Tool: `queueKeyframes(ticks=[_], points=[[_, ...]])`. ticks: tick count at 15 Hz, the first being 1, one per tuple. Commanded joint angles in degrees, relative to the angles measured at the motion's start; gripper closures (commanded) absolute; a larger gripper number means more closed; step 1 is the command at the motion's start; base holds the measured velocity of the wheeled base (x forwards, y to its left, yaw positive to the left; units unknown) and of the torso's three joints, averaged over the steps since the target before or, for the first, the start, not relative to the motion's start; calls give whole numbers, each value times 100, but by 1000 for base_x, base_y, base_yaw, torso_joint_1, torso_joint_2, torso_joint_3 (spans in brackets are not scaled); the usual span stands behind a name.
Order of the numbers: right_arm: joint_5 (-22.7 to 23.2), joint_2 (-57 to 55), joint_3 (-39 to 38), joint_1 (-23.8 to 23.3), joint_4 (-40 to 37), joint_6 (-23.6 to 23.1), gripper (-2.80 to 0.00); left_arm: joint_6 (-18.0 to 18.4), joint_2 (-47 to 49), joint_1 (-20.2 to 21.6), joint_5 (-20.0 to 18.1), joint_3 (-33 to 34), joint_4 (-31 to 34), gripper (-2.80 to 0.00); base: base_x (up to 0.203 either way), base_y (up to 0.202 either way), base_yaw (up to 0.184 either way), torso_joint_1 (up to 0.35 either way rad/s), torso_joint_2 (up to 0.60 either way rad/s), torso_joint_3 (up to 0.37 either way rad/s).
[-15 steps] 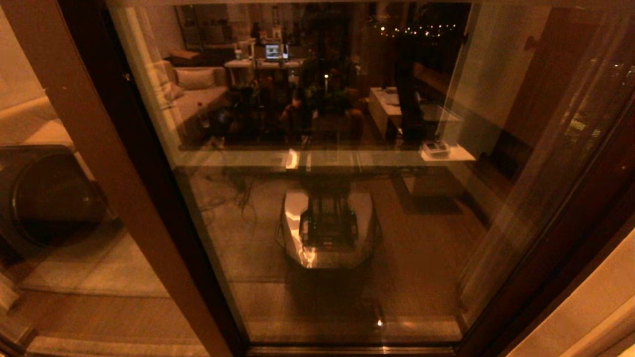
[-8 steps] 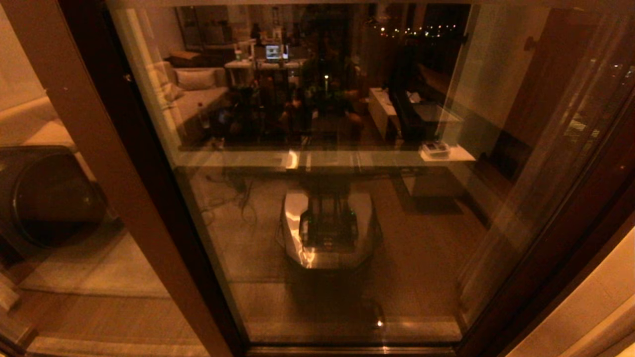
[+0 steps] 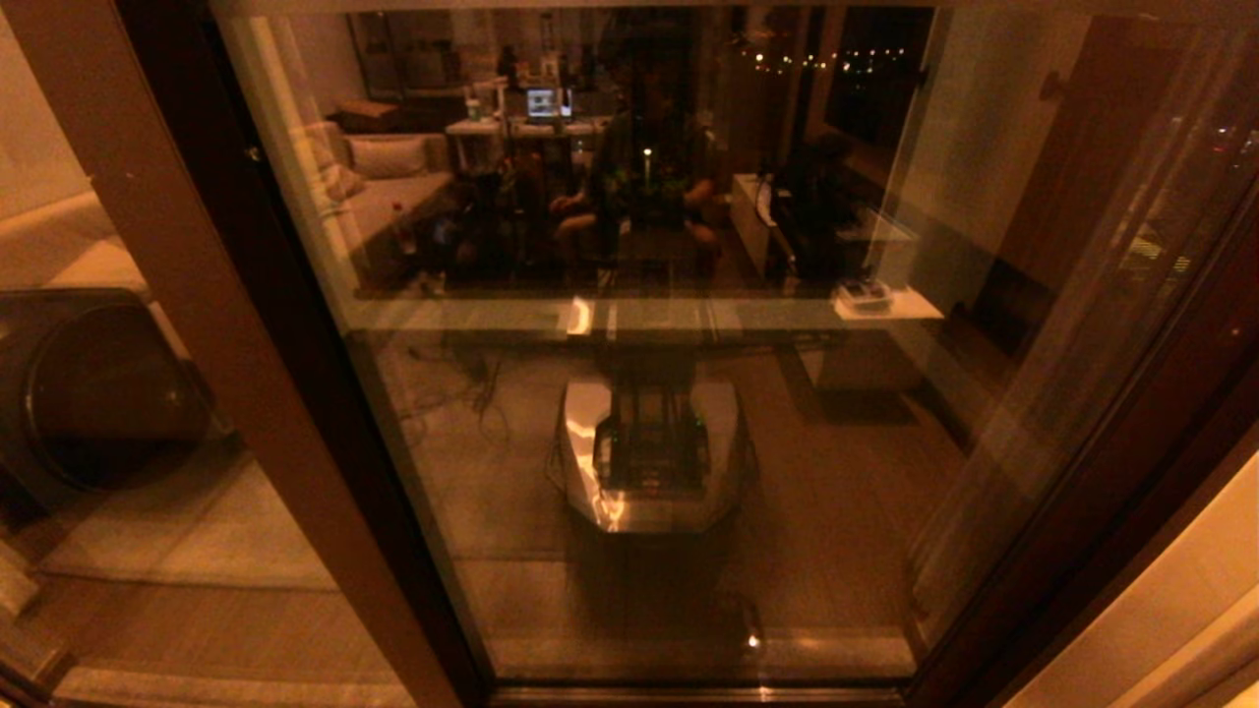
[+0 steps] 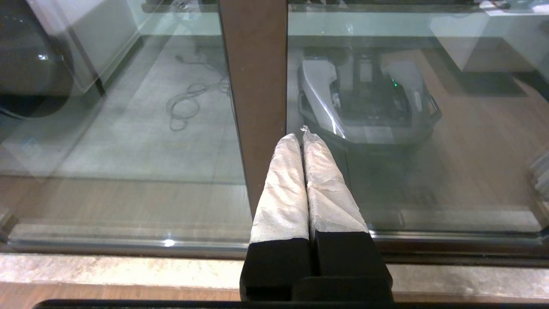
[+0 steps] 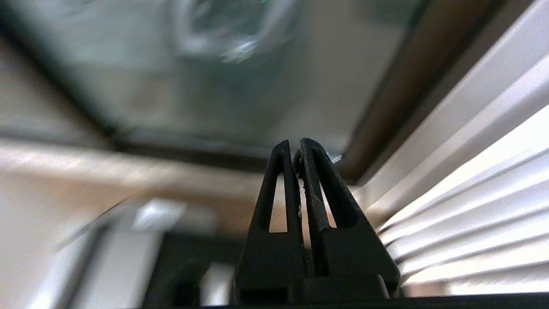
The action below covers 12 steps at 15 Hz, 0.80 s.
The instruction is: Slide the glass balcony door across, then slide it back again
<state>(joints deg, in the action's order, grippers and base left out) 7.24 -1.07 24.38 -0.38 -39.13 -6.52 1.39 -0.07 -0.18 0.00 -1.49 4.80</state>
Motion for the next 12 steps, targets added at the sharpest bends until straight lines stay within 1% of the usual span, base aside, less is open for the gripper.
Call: queueKeyframes(ticks=[1, 2, 3, 5, 6, 10, 12], points=[[-399, 89, -1391, 2, 2108, -109, 0, 1, -1, 1, 0, -1, 3, 0, 0, 0, 0, 0, 0, 0], [-527, 98, -1816, 2, 2660, -154, 0, 1, -1, 1, 0, -1, 3, 0, 0, 0, 0, 0, 0, 0], [-595, 103, -2049, 2, 3196, -122, 0, 1, -1, 1, 0, -1, 3, 0, 0, 0, 0, 0, 0, 0], [-640, 107, -2378, 9, 3731, 98, 0, 1, -1, 1, 0, -1, 3, 0, 0, 0, 0, 0, 0, 0], [-637, 107, -2403, 11, 3790, 236, 0, 1, -1, 1, 0, -1, 3, 0, 0, 0, 0, 0, 0, 0], [-628, 107, -2403, 11, 3799, 257, 0, 1, -1, 1, 0, -1, 3, 0, 0, 0, 0, 0, 0, 0], [-612, 107, -2403, 11, 3782, 170, 0, 1, -1, 1, 0, -1, 3, 0, 0, 0, 0, 0, 0, 0]])
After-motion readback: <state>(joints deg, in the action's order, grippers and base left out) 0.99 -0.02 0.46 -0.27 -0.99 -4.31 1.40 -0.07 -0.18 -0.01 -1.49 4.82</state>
